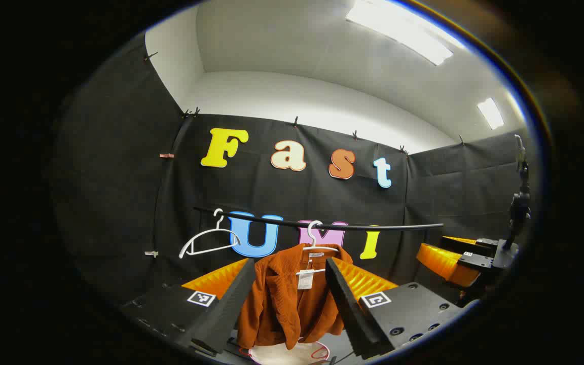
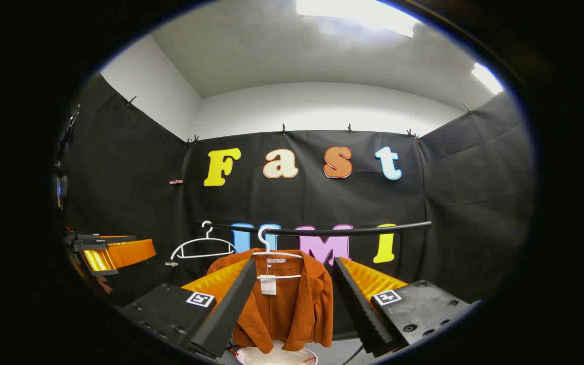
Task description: Grasp the clothes on the hanger with both hands and then place them into the laundry hamper below.
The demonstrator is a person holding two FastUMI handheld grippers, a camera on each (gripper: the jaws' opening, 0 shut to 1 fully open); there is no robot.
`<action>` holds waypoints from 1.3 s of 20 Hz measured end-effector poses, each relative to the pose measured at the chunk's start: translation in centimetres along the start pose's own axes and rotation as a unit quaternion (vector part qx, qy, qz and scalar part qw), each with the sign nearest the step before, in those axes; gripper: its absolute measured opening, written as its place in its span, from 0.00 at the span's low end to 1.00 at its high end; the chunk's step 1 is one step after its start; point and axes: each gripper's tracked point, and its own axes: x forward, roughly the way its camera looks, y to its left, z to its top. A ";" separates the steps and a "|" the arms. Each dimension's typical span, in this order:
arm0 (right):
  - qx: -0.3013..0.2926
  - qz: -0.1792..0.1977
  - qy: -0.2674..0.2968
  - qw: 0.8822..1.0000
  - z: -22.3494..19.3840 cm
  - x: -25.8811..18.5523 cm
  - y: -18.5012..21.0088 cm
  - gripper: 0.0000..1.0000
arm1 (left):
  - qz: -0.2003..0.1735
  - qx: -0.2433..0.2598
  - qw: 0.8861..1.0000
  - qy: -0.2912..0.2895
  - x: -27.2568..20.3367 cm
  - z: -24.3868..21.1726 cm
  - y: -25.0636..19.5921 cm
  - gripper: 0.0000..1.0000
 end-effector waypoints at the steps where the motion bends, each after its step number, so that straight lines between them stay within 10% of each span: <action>1: -0.002 0.001 0.000 1.000 0.0 0.0 0.0 0.97 | -0.001 0.000 1.000 0.003 0.2 -0.2 0.0 0.89; 26: -0.008 -0.013 0.012 1.000 -0.6 -0.3 -0.1 0.98 | -0.021 -0.025 0.999 -0.005 0.7 0.3 0.4 0.89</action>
